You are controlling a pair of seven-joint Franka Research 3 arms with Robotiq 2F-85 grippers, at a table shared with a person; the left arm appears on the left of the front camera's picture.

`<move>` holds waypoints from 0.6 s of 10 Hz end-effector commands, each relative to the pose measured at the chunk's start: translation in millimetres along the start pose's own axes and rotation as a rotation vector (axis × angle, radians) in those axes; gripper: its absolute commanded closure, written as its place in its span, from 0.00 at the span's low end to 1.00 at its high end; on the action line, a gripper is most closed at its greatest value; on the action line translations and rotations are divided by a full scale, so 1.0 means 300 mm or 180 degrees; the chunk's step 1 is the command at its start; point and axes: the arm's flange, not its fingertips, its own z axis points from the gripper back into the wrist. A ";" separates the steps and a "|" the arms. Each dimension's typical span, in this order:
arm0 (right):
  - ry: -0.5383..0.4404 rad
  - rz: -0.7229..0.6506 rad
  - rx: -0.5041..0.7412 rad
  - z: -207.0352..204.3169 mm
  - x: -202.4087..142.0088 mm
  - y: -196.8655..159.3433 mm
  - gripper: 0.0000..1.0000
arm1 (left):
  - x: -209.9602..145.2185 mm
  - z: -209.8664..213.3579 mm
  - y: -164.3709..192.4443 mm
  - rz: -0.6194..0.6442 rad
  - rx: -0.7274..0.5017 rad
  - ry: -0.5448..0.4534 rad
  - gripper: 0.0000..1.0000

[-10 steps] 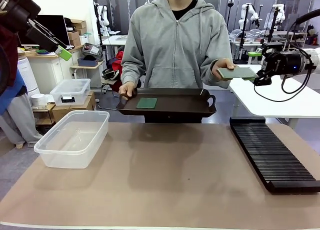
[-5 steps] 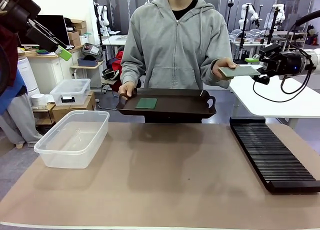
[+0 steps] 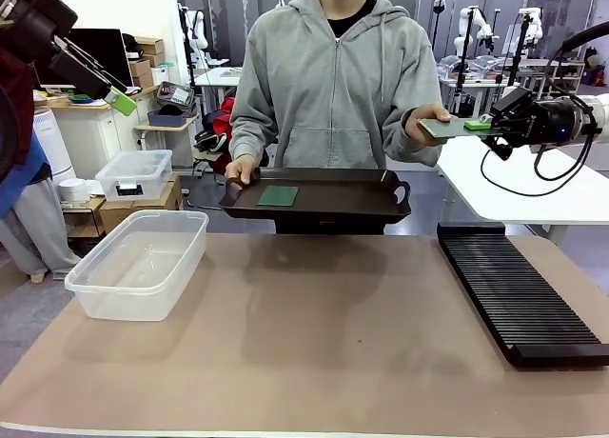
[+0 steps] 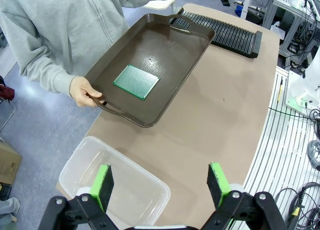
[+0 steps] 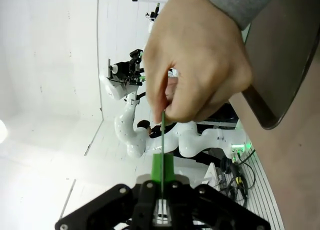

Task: Sort PCBs into racks and boxes based on the side picked up.
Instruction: Pick up the Blank PCB handed by the Human.

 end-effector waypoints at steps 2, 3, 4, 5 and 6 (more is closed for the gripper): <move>0.0122 -0.0048 -0.0008 0.016 0.008 0.012 1.00 | -0.004 -0.005 0.001 -0.0007 0.0011 -0.0009 0.00; 0.0000 -0.0013 -0.0066 0.008 0.008 0.015 1.00 | -0.004 -0.005 0.001 -0.0007 0.0011 -0.0009 0.00; -0.0249 -0.0174 -0.0150 -0.003 0.016 0.022 1.00 | -0.004 -0.005 0.001 -0.0007 0.0011 -0.0009 0.00; 0.0020 0.0001 -0.0006 0.002 0.001 0.005 1.00 | -0.004 -0.005 0.001 -0.0007 0.0011 -0.0009 0.00; 0.0020 0.0001 -0.0006 0.002 0.001 0.005 1.00 | -0.004 -0.005 0.001 -0.0007 0.0011 -0.0009 0.00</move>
